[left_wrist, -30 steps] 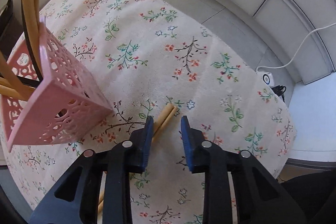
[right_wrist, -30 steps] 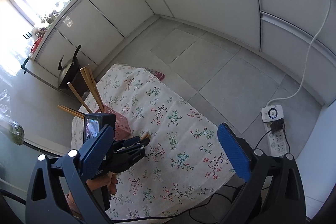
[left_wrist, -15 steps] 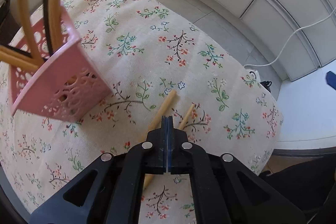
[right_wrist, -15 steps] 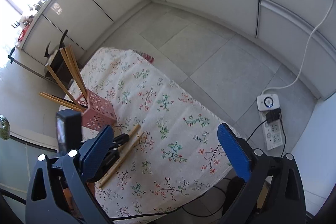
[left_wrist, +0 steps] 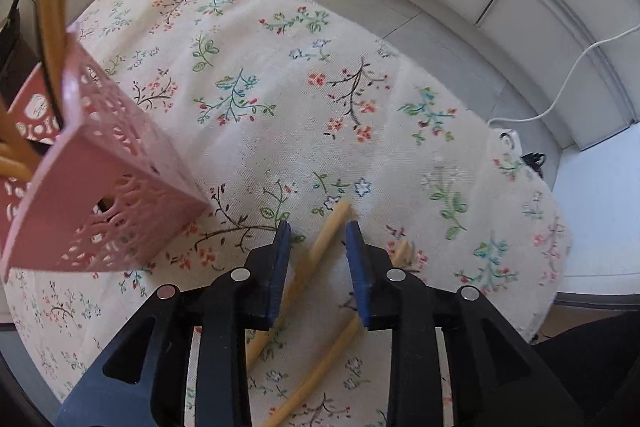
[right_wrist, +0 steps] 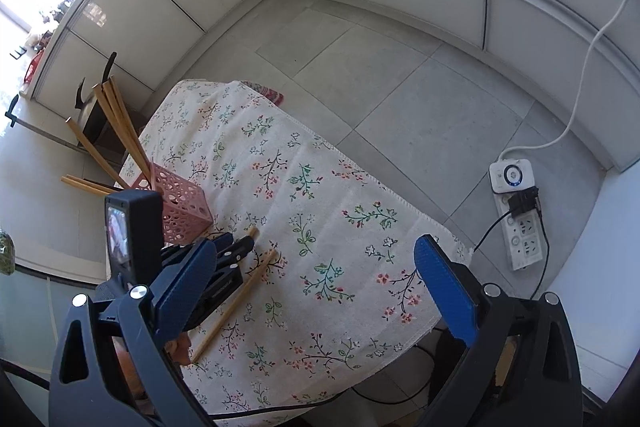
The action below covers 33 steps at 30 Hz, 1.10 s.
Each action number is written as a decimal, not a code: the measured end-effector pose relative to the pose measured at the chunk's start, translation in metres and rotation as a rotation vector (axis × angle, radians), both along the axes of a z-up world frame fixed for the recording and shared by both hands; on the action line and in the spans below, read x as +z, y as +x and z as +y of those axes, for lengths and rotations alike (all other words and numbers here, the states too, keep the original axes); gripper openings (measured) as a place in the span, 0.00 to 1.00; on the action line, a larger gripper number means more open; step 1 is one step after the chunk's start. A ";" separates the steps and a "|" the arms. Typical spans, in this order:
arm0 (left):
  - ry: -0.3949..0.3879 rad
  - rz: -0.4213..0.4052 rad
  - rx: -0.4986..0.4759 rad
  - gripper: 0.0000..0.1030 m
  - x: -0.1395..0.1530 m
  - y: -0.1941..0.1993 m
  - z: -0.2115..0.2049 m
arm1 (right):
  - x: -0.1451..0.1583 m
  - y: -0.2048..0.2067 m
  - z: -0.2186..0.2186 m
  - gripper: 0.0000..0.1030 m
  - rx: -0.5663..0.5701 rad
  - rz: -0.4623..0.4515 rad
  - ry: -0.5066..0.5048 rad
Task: Organize utensils
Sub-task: 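Close the left tool on one bamboo chopstick while the right tool grasps the other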
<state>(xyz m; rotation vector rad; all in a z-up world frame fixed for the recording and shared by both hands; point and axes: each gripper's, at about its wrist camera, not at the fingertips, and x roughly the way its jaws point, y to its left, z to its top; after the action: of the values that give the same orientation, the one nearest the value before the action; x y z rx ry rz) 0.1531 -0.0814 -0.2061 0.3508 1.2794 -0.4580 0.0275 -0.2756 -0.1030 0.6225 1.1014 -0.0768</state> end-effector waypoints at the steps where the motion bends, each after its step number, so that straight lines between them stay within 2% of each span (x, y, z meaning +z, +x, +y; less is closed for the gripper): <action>1: -0.005 -0.016 -0.007 0.27 0.000 0.000 -0.001 | -0.002 0.001 -0.001 0.93 -0.001 0.008 0.012; 3: -0.008 -0.007 -0.002 0.27 0.000 0.003 -0.001 | -0.005 0.002 -0.002 0.93 0.001 0.022 0.034; 6: -0.004 -0.031 0.000 0.12 0.003 0.001 0.004 | -0.008 0.004 0.000 0.93 0.004 0.036 0.035; 9: 0.012 -0.080 0.010 0.07 0.009 -0.005 0.018 | -0.014 0.006 0.002 0.93 0.003 0.058 0.035; 16: -0.026 -0.205 0.018 0.06 0.067 -0.039 0.053 | -0.052 0.020 0.026 0.93 0.019 0.176 0.061; 18: -0.033 -0.238 0.020 0.07 0.085 -0.052 0.066 | -0.067 0.026 0.042 0.89 0.032 0.221 0.071; 20: -0.028 -0.278 0.031 0.07 0.102 -0.065 0.080 | -0.076 0.032 0.059 0.75 0.057 0.254 0.062; 22: -0.035 -0.312 0.060 0.07 0.115 -0.076 0.096 | -0.085 0.039 0.079 0.68 0.085 0.281 0.048; 26: -0.052 -0.381 0.124 0.07 0.138 -0.095 0.123 | -0.100 0.048 0.113 0.56 0.107 0.327 0.038; 27: -0.063 -0.397 0.141 0.07 0.145 -0.099 0.132 | -0.104 0.051 0.121 0.57 0.111 0.339 0.032; 28: -0.070 -0.408 0.152 0.06 0.150 -0.101 0.138 | -0.104 0.053 0.127 0.55 0.104 0.333 0.000; 29: -0.076 -0.418 0.161 0.06 0.154 -0.103 0.144 | -0.102 0.055 0.133 0.48 0.105 0.316 -0.017; 30: -0.080 -0.430 0.172 0.06 0.158 -0.105 0.149 | -0.104 0.058 0.139 0.47 0.117 0.319 -0.009; 31: -0.083 -0.438 0.181 0.06 0.160 -0.108 0.151 | -0.104 0.059 0.141 0.27 0.097 0.318 -0.026; 32: -0.088 -0.441 0.188 0.06 0.162 -0.110 0.155 | -0.104 0.059 0.144 0.13 0.091 0.306 -0.030; 33: -0.091 -0.444 0.193 0.06 0.163 -0.110 0.157 | -0.105 0.060 0.145 0.12 0.087 0.303 -0.037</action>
<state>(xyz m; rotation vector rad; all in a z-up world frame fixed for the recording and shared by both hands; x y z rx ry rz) 0.0430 0.0761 -0.0426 0.2324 0.8465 -0.2531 0.0875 -0.1303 -0.2083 0.5394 1.4154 -0.1190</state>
